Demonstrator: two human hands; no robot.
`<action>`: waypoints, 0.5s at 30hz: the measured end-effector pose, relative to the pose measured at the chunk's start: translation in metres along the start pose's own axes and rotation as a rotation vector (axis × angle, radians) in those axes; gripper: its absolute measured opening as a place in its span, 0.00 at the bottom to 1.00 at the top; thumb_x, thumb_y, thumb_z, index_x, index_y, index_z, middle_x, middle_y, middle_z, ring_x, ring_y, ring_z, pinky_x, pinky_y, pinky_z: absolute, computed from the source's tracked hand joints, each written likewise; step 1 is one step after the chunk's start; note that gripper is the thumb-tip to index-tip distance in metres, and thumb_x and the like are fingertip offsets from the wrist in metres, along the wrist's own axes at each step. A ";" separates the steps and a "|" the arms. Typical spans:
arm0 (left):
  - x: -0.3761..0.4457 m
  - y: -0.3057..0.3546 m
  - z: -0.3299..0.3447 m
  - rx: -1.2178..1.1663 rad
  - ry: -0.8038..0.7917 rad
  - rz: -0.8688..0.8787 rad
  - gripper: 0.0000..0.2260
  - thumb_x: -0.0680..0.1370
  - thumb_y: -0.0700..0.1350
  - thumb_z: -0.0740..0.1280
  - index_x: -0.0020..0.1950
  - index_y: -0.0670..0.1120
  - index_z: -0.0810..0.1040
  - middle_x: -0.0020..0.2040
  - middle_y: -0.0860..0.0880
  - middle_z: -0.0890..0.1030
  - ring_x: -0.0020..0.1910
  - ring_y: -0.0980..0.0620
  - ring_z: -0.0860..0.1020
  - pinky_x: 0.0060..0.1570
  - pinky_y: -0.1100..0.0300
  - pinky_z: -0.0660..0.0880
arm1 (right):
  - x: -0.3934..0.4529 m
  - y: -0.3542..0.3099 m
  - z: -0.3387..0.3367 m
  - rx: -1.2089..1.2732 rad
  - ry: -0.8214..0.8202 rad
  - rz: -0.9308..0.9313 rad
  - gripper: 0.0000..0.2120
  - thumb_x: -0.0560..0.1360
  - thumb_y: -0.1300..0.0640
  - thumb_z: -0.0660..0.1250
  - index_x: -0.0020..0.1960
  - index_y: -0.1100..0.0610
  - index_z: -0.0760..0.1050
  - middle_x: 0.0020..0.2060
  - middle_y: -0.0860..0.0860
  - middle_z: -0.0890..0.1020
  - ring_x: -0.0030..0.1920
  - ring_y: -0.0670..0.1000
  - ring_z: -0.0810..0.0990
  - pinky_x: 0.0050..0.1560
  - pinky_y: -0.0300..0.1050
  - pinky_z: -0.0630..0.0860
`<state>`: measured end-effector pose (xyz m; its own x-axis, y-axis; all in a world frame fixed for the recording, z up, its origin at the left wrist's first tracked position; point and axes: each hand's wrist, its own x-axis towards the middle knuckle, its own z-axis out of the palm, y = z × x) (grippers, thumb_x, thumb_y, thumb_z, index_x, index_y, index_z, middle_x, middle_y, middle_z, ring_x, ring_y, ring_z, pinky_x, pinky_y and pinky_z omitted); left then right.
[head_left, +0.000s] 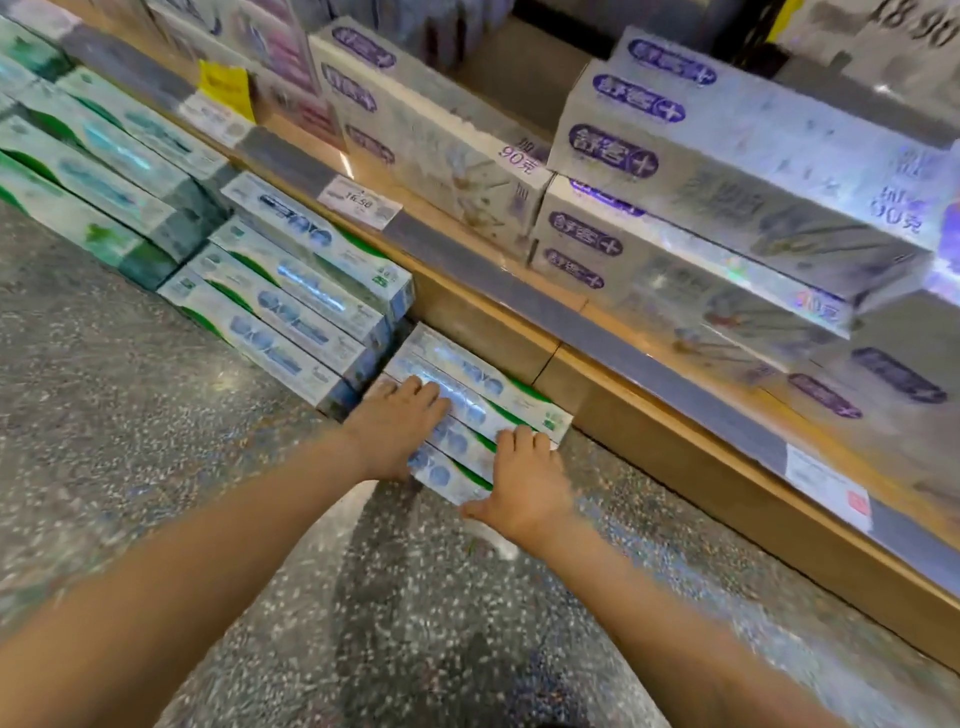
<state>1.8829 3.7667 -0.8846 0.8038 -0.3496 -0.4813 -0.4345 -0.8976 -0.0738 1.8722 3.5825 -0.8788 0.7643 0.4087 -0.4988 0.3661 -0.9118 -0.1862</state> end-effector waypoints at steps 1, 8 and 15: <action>0.001 0.000 0.003 0.030 0.018 0.013 0.32 0.75 0.51 0.66 0.73 0.44 0.56 0.68 0.43 0.63 0.66 0.43 0.64 0.61 0.52 0.65 | 0.001 -0.003 0.001 0.004 -0.001 0.015 0.42 0.70 0.35 0.67 0.71 0.60 0.55 0.67 0.57 0.63 0.67 0.60 0.62 0.67 0.53 0.61; 0.003 0.004 0.030 0.156 0.301 0.047 0.39 0.50 0.49 0.79 0.57 0.39 0.69 0.44 0.42 0.77 0.44 0.44 0.69 0.42 0.52 0.62 | 0.002 -0.028 0.026 -0.092 0.094 0.169 0.43 0.49 0.37 0.80 0.53 0.64 0.76 0.47 0.59 0.76 0.47 0.59 0.75 0.47 0.52 0.70; -0.023 0.011 -0.004 0.019 0.389 -0.001 0.39 0.51 0.48 0.78 0.58 0.39 0.68 0.53 0.38 0.80 0.53 0.38 0.77 0.58 0.44 0.65 | -0.035 -0.011 -0.011 0.006 0.151 0.061 0.47 0.41 0.35 0.76 0.50 0.60 0.69 0.37 0.53 0.78 0.33 0.54 0.78 0.33 0.47 0.76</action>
<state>1.8617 3.7634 -0.8706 0.8966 -0.4280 -0.1139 -0.4385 -0.8941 -0.0916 1.8470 3.5781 -0.8500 0.8565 0.3532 -0.3764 0.3133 -0.9352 -0.1647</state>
